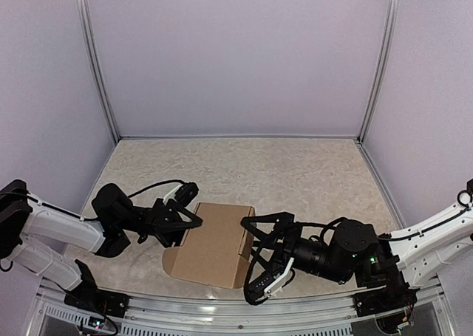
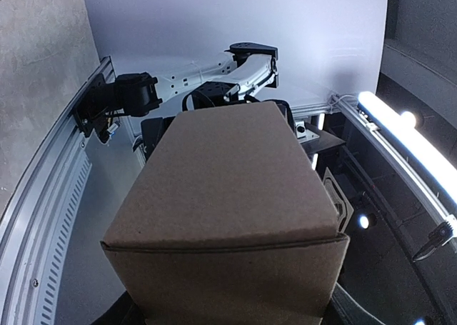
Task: Fold the paper box
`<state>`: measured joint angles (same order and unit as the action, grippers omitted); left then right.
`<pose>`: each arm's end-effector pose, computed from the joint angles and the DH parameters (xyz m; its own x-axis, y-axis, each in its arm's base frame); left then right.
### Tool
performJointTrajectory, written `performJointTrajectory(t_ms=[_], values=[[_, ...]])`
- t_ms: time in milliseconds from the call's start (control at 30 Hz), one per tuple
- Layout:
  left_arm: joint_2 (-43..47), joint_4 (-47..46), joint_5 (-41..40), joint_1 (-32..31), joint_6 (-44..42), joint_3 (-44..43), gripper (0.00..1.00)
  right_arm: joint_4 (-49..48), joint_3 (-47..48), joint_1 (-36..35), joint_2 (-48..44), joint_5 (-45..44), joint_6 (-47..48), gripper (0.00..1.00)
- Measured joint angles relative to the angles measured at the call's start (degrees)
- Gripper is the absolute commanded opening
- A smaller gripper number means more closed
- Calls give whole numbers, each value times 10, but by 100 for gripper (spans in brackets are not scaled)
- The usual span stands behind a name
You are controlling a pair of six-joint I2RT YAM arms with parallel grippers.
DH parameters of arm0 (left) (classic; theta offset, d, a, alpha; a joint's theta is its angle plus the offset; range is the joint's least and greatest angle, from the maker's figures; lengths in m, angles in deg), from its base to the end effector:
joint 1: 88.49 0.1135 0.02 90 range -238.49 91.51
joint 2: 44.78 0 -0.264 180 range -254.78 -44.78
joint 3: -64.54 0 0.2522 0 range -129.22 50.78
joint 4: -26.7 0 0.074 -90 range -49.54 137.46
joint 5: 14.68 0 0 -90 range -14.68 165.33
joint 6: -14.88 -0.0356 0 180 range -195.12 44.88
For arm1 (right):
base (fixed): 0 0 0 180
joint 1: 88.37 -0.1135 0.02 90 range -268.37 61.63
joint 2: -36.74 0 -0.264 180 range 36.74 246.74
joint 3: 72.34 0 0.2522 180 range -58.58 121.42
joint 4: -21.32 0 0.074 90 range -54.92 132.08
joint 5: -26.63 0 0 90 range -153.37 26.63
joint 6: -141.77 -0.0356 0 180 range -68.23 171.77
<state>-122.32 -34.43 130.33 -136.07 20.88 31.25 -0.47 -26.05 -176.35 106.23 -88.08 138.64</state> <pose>0.1363 -0.1924 0.2227 -0.9674 0.2133 -0.1366 0.0953 -0.1931 -0.9765 0.0242 0.2649 0.2588 0.8918 -0.4503 -0.0443 -0.0496 0.0000 -0.9988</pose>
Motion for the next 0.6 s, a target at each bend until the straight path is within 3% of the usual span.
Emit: performJointTrajectory(t_ms=[400, 600], values=[[65, 117, 1, -5, -91, 0, 0, -5, 19, -17, 12, -7, 25, 82], [69, 134, 2, -9, -104, 0, 0, -4, 26, -30, 26, -9, 40, 70]])
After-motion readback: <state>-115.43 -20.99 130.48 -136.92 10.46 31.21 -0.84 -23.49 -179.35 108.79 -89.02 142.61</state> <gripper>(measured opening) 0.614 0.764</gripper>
